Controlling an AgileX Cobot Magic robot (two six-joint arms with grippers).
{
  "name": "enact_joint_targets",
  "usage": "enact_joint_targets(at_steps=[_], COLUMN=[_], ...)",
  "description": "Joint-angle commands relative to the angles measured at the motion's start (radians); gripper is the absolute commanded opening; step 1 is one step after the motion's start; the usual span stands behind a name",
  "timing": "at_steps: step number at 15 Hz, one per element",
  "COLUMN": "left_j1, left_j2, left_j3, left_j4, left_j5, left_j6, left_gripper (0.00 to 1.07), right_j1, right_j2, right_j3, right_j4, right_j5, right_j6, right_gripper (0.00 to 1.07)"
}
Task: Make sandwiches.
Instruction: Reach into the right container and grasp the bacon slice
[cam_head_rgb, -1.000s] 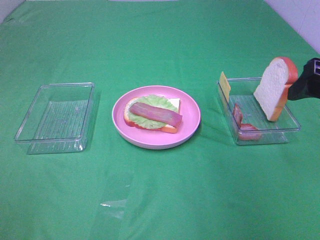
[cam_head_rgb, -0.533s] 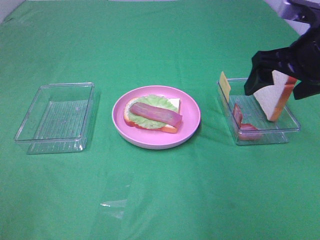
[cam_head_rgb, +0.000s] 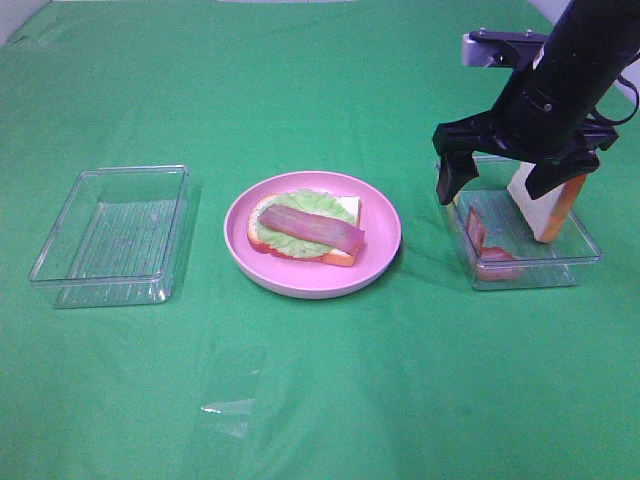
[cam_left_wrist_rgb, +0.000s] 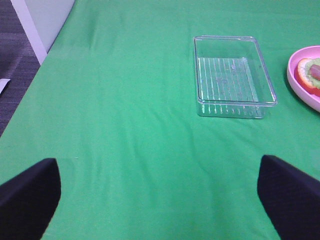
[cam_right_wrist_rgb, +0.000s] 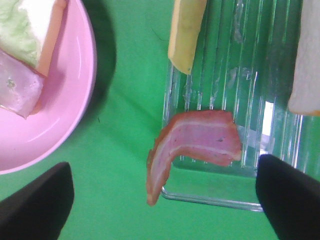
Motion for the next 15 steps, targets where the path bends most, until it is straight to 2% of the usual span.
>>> enact_joint_targets(at_steps=[1,6,8,10,15], left_j1=[0.002,0.002,0.002,0.002,0.002], left_j2=[-0.015,-0.015,-0.015,-0.015,-0.015], left_j3=[0.002,0.002,0.002,0.002,0.002], left_j4=[-0.002,-0.002,-0.002,-0.002,-0.002], left_j5=[-0.005,-0.005,-0.005,-0.005,-0.005], left_j6=[-0.001,-0.001,-0.001,-0.001,-0.001], left_gripper=[1.02,1.02,1.02,1.02,1.02], right_j1=[0.000,-0.001,-0.001,-0.001,-0.001], right_j2=[0.042,0.113,0.127,0.141,0.143], right_j3=[-0.008,-0.009,-0.009,-0.009,-0.014], right_j4=[-0.009,-0.034,-0.040,-0.040,-0.038], right_j5=[0.004,-0.044,-0.049,-0.047,-0.047], right_j6=[0.013,0.063,0.092,0.092,0.093], right_gripper=[0.96,0.96,0.92,0.84,0.56])
